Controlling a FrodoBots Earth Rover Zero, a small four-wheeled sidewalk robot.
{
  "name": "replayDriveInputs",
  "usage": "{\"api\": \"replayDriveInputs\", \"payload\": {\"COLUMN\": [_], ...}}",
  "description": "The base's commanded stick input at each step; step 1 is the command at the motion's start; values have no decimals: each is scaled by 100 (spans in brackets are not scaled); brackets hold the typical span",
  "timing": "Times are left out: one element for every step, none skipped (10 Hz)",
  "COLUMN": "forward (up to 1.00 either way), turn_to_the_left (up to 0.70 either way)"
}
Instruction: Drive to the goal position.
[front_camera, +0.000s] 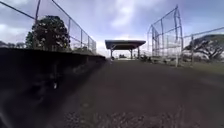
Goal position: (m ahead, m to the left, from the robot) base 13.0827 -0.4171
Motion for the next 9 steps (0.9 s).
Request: {"api": "replayDriveInputs", "payload": {"forward": [85, 85, 85, 85, 85, 85, 85, 85, 85], "turn_to_the_left": [0, 0, 0, 0, 0, 0, 0, 0, 0]}}
